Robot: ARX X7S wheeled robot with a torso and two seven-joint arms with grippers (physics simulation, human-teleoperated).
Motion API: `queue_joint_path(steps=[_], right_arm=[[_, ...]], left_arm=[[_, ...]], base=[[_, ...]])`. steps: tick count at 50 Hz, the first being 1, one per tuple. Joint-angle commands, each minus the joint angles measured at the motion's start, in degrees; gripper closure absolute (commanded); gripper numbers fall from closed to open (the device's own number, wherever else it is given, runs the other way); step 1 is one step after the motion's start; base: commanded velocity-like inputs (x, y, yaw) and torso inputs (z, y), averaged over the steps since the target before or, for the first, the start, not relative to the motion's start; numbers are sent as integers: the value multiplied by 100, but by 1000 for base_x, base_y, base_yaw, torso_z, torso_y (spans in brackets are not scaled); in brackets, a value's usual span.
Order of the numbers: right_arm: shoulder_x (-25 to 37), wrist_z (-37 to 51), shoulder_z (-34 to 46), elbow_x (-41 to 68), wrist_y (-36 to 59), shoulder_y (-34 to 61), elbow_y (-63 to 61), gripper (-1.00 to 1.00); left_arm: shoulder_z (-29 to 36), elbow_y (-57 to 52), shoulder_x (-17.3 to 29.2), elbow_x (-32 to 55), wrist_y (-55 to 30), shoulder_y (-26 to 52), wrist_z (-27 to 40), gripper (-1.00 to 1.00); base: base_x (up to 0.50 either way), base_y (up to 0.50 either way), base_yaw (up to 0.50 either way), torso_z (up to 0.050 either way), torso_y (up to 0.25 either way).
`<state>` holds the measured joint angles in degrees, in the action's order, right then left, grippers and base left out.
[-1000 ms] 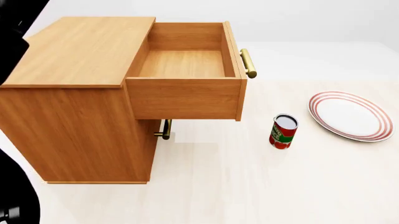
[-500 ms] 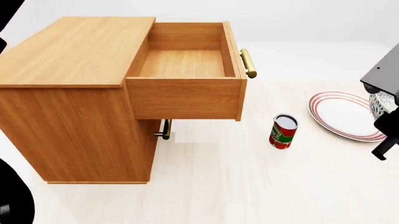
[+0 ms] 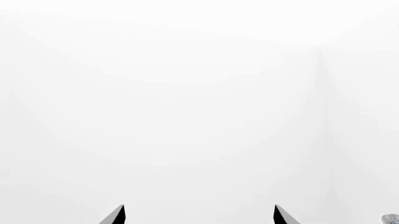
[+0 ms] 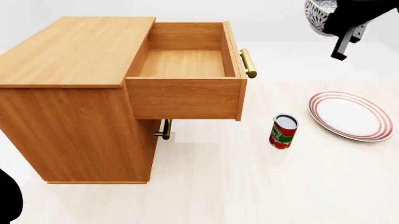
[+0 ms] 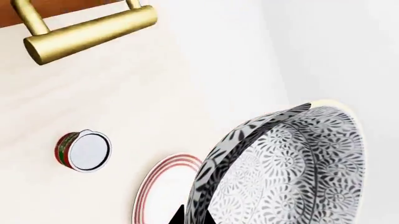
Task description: Put the bowl in the top drawer of the cabinet.
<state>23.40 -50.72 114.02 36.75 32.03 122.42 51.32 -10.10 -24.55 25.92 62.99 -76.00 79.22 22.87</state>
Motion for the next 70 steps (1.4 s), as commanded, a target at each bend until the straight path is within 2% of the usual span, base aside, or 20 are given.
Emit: queue_joint_path(steps=[1, 11, 19, 36, 40, 49, 70], right_arm=[[-1259, -1452, -598, -1130, -1685, -138, 2365, 100], [-1389, -2292, -1974, -2413, -1978, 107, 2366, 100], [-1715, -2495, -2849, -3176, -2417, 41, 2367, 100], [-2268, -2616, -3949, -3562, -3330, -207, 2368, 100], [-2338, -2589, -3935, -3463, -3548, -244, 2367, 100], [-2339, -2315, -2907, -2313, -3978, -170, 2257, 100], [-2339, -2110, -2793, -1798, -4454, -117, 1968, 100]], left_arm=[[50, -25, 54, 85, -40, 85, 46, -100], [1, -57, 115, 228, -110, 150, 133, -100], [-45, -64, 144, 442, -240, 227, 242, -100], [-222, -94, 231, 849, -409, 314, 573, -100], [-254, -149, 271, 917, -392, 279, 591, -100], [-250, -254, 350, 865, -187, 217, 475, -100], [-142, -423, 425, 587, 286, 118, 203, -100]], base=[[0, 0, 0, 0, 0], [0, 0, 0, 0, 1], [0, 0, 0, 0, 0], [0, 0, 0, 0, 0], [0, 0, 0, 0, 0], [0, 0, 0, 0, 1], [0, 0, 0, 0, 0]])
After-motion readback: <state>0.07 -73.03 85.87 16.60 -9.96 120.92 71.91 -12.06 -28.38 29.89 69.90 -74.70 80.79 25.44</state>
